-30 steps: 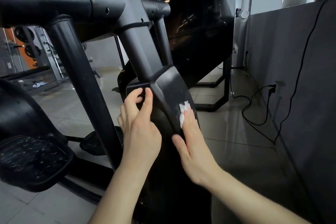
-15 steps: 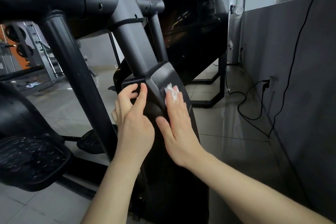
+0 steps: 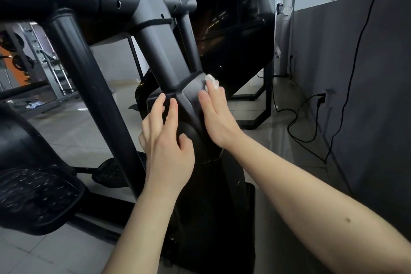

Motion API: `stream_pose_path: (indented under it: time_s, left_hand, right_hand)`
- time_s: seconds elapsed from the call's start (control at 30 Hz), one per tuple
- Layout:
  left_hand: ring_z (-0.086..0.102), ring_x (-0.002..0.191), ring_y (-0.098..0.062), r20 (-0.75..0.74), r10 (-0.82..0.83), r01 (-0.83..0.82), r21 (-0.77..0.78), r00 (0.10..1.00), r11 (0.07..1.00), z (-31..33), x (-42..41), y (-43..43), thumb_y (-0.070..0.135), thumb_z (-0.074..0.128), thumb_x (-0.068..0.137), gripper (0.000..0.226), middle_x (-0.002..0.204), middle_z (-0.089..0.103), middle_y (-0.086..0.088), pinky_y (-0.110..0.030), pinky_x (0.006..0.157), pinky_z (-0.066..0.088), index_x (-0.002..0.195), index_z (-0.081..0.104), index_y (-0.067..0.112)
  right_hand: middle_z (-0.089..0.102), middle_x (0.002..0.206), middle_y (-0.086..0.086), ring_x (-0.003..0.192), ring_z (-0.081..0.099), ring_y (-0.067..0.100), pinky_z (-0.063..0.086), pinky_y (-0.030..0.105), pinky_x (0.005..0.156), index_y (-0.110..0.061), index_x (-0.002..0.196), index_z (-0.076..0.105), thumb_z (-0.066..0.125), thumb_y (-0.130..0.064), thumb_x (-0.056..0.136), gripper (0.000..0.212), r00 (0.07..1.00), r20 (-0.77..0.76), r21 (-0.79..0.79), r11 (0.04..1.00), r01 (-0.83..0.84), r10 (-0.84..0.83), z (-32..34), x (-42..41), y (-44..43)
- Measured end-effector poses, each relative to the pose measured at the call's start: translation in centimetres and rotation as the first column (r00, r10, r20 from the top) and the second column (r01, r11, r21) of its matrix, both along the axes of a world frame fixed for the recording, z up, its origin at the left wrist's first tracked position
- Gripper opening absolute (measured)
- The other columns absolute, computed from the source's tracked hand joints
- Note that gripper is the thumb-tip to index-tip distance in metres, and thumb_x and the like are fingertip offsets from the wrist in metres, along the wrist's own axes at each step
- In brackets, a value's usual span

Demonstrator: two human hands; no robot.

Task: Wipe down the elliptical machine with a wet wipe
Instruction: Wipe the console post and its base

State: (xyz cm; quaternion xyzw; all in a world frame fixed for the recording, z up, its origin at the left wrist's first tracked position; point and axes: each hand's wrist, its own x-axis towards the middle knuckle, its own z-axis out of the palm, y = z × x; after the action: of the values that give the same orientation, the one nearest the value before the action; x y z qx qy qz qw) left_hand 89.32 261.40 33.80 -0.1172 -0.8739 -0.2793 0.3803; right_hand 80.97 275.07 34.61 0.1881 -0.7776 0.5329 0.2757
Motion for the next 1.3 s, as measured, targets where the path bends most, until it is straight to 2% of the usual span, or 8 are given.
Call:
stream_pose_path:
  time_s: [0.2, 0.37, 0.53, 0.77, 0.9, 1.0, 1.2, 1.3]
  left_hand:
    - [0.009, 0.152, -0.012, 0.017, -0.019, 0.020, -0.014, 1.000, 1.000, -0.3, 0.1, 0.1, 0.003, 0.055, 0.092, 0.075, 0.168, 0.009, 0.012, -0.040, 0.123, 0.011, 0.160, 0.026, 0.019]
    - [0.010, 0.151, -0.013, 0.002, -0.015, 0.015, -0.004, 1.000, 1.000, -0.2, -0.1, 0.2, -0.003, 0.053, 0.089, 0.077, 0.168, 0.012, 0.008, -0.036, 0.122, 0.010, 0.159, 0.028, 0.017]
    - [0.009, 0.150, -0.008, -0.003, -0.024, 0.025, 0.013, 1.000, 1.000, -0.3, -0.1, -0.1, -0.011, 0.046, 0.089, 0.076, 0.167, 0.014, 0.007, -0.044, 0.124, 0.016, 0.158, 0.032, 0.017]
    - [0.011, 0.151, -0.010, -0.017, -0.030, 0.029, -0.023, 0.999, 0.999, -0.4, -0.1, -0.5, -0.009, 0.048, 0.090, 0.077, 0.168, 0.012, 0.010, -0.034, 0.122, 0.011, 0.159, 0.029, 0.017]
    - [0.009, 0.152, -0.011, -0.006, -0.045, 0.045, -0.028, 0.999, 0.999, -0.4, -0.2, -0.5, -0.010, 0.046, 0.089, 0.078, 0.169, 0.009, 0.010, -0.042, 0.125, 0.016, 0.160, 0.027, 0.018]
    - [0.007, 0.153, -0.011, 0.014, -0.046, 0.046, -0.014, 0.999, 0.999, -0.7, -0.1, -0.3, -0.009, 0.046, 0.089, 0.080, 0.169, 0.005, 0.012, -0.047, 0.125, 0.018, 0.160, 0.024, 0.020]
    - [0.019, 0.150, -0.025, 0.003, 0.070, -0.070, -0.043, 0.998, 0.997, -3.5, 0.2, 1.0, 0.010, 0.064, 0.087, 0.081, 0.168, 0.004, -0.002, -0.051, 0.120, 0.025, 0.158, 0.026, 0.018]
    - [0.022, 0.148, -0.026, 0.007, 0.110, -0.110, -0.034, 0.994, 0.993, -5.3, 0.9, 1.5, 0.018, 0.070, 0.086, 0.080, 0.166, 0.008, -0.004, -0.047, 0.119, 0.025, 0.156, 0.030, 0.016]
  right_hand:
    - [0.022, 0.166, -0.008, 0.150, 0.026, 0.017, 0.024, 0.044, 0.122, -0.026, 0.161, 0.010, 0.024, -0.069, 0.099, 0.077, 0.874, 0.486, -0.163, 0.983, 0.091, 0.000, -6.9, 0.4, 2.3]
    - [0.048, 0.112, 0.003, 0.105, 0.050, 0.019, 0.048, 0.042, 0.089, -0.015, 0.109, 0.044, 0.037, -0.038, 0.104, 0.024, 0.998, 0.067, -0.154, 0.988, 0.010, 0.000, -1.2, 3.1, -0.2]
    - [0.042, 0.138, 0.008, 0.133, 0.038, 0.017, 0.031, 0.033, 0.116, -0.011, 0.143, 0.035, 0.036, -0.029, 0.107, 0.040, 0.977, -0.180, 0.069, 0.992, -0.104, 0.115, -0.2, 4.6, -1.9]
    - [0.045, 0.118, -0.005, 0.118, 0.040, 0.012, 0.041, 0.046, 0.105, -0.019, 0.110, 0.040, 0.032, -0.056, 0.095, 0.041, 0.961, 0.272, -0.166, 0.981, 0.097, -0.048, -4.5, 2.2, 0.5]
    - [0.036, 0.127, -0.008, 0.122, 0.032, 0.004, 0.031, 0.023, 0.104, -0.022, 0.136, 0.033, 0.037, -0.042, 0.099, 0.042, 0.999, 0.047, -0.093, 0.995, 0.023, -0.019, -3.2, 5.6, -1.1]
    - [0.016, 0.165, -0.011, 0.156, 0.007, 0.017, 0.014, 0.030, 0.124, -0.026, 0.158, 0.017, 0.035, -0.036, 0.104, 0.058, 0.996, -0.058, 0.006, 0.998, -0.063, 0.063, -4.7, 7.7, -1.7]
    - [0.029, 0.157, -0.016, 0.133, 0.016, -0.028, 0.014, 0.006, 0.113, -0.016, 0.157, 0.020, 0.033, -0.029, 0.109, 0.051, 0.972, 0.235, -0.183, 0.983, 0.019, 0.024, -9.5, 6.4, 0.9]
    - [0.009, 0.167, -0.022, 0.137, 0.002, -0.025, 0.008, 0.006, 0.113, -0.025, 0.164, 0.001, 0.025, -0.046, 0.110, 0.063, 0.907, 0.420, -0.183, 0.982, 0.043, 0.038, -11.8, 5.4, 2.0]
